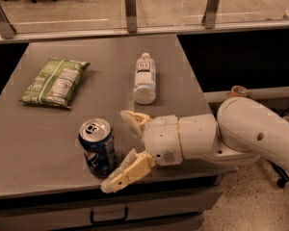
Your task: Move pepsi can near blue plastic bottle
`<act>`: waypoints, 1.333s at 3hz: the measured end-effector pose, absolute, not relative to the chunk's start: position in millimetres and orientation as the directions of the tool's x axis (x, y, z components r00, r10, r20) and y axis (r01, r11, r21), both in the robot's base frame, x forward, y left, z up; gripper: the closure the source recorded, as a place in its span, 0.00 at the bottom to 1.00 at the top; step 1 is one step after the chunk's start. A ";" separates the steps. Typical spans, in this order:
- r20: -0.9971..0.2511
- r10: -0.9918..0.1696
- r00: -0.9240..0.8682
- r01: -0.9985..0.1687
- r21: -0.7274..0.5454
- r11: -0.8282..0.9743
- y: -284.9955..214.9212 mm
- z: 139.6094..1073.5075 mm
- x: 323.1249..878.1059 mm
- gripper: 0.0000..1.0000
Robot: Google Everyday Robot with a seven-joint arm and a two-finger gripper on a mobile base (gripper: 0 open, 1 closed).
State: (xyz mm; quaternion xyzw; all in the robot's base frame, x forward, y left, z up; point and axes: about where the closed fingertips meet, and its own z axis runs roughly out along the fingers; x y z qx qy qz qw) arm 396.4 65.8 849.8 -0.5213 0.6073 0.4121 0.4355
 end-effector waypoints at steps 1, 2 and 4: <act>-0.964 -0.253 -0.086 -0.994 0.065 0.088 79.9 853.2 387.4 0.17; -0.967 -0.236 -0.100 -0.995 0.090 0.054 92.3 852.8 380.5 0.41; -0.961 -0.275 -0.016 -0.984 -0.034 0.177 58.9 883.5 419.2 0.87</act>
Offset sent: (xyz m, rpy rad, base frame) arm -0.0218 0.0376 0.0015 0.0747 0.0716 0.0925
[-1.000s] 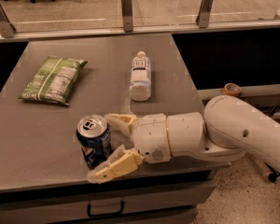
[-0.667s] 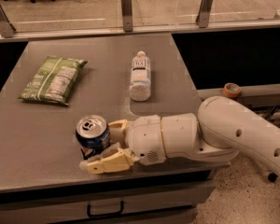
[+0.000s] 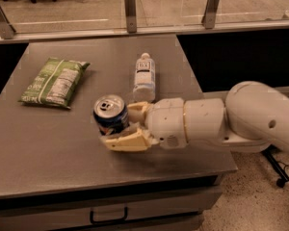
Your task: Move pepsi can near blue plastic bottle
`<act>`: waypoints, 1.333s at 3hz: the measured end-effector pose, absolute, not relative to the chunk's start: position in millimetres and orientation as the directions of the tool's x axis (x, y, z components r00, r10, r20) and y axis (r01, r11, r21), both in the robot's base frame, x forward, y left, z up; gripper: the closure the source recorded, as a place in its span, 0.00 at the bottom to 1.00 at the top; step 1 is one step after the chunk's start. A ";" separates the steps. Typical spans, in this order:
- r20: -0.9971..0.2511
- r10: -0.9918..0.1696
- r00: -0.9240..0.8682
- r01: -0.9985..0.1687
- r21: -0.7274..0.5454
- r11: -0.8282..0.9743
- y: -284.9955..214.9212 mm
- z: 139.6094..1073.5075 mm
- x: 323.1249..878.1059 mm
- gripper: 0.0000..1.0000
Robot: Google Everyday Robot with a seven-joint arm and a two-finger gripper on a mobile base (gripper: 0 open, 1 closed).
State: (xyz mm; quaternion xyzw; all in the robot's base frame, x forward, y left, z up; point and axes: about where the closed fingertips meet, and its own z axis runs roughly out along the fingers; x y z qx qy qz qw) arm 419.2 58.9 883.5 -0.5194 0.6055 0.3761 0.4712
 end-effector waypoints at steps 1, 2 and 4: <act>-0.946 -0.324 0.025 -0.953 -0.121 0.279 15.2 898.1 449.5 1.00; -0.940 -0.342 0.004 -0.930 -0.129 0.344 -9.7 888.0 470.6 0.83; -0.953 -0.295 -0.066 -0.894 -0.075 0.442 -17.5 854.9 498.9 0.36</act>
Offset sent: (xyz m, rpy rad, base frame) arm 0.0784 -0.1028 -0.0136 -0.0912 -0.0689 -0.2708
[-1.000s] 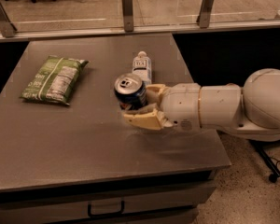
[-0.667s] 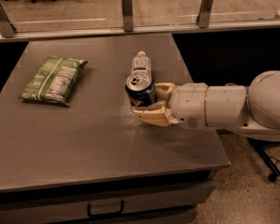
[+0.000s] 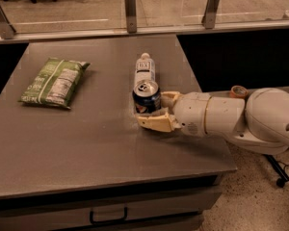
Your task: Move pepsi can near blue plastic bottle
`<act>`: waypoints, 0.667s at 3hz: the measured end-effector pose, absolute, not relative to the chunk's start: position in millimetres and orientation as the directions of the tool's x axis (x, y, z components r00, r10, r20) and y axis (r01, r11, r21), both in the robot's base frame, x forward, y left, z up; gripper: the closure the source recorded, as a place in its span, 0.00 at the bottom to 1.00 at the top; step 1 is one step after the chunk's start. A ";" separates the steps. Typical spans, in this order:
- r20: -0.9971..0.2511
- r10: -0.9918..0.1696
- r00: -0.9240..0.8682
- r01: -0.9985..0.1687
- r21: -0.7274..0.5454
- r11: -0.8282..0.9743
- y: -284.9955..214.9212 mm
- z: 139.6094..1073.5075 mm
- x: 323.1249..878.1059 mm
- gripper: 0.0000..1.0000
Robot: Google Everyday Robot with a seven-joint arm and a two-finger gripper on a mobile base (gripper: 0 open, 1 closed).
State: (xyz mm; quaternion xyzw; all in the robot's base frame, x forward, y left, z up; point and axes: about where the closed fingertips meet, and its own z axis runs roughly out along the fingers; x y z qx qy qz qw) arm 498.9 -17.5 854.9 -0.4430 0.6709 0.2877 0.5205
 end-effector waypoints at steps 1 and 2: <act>-0.956 -0.283 -0.076 -0.877 -0.071 0.474 -22.8 852.3 503.9 0.13; -0.951 -0.297 -0.079 -0.849 -0.092 0.520 -40.0 856.8 501.9 0.00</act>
Offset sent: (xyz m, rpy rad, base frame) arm -0.0002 -0.0535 0.0083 -0.0367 -0.0322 -0.1748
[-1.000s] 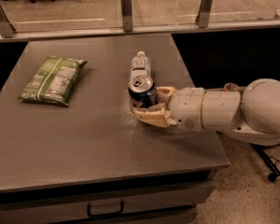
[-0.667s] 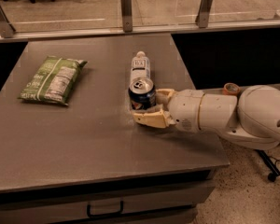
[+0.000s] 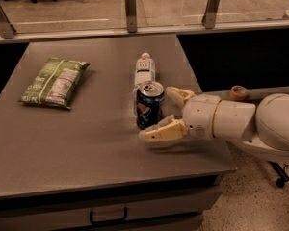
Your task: Move pepsi can near blue plastic bottle
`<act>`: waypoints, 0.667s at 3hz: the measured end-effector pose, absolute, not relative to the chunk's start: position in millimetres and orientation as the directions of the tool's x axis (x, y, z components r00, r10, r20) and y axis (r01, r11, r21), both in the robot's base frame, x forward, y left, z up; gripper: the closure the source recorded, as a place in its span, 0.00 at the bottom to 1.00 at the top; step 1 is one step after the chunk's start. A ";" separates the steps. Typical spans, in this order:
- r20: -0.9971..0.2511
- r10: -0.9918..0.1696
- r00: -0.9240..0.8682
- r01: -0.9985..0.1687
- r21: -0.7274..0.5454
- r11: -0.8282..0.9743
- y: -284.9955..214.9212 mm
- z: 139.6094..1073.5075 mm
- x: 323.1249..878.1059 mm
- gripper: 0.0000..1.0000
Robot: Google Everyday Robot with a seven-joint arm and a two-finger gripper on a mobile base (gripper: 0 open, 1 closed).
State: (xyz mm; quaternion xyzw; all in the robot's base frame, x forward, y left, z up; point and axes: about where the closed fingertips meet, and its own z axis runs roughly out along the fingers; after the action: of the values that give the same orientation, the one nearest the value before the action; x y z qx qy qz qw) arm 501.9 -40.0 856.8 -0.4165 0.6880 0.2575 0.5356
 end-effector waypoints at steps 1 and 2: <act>-0.940 -0.340 -0.037 -0.797 -0.177 0.577 -67.2 880.2 494.4 0.00; -0.920 -0.391 -0.011 -0.712 -0.268 0.649 -113.6 916.1 474.8 0.00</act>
Offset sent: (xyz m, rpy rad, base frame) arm -0.0600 -0.1610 0.1099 -0.1873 -0.2315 -0.3817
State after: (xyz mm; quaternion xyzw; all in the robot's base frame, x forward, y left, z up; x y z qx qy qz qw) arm 474.8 -113.6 916.1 -0.3955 0.6975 0.1378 0.5815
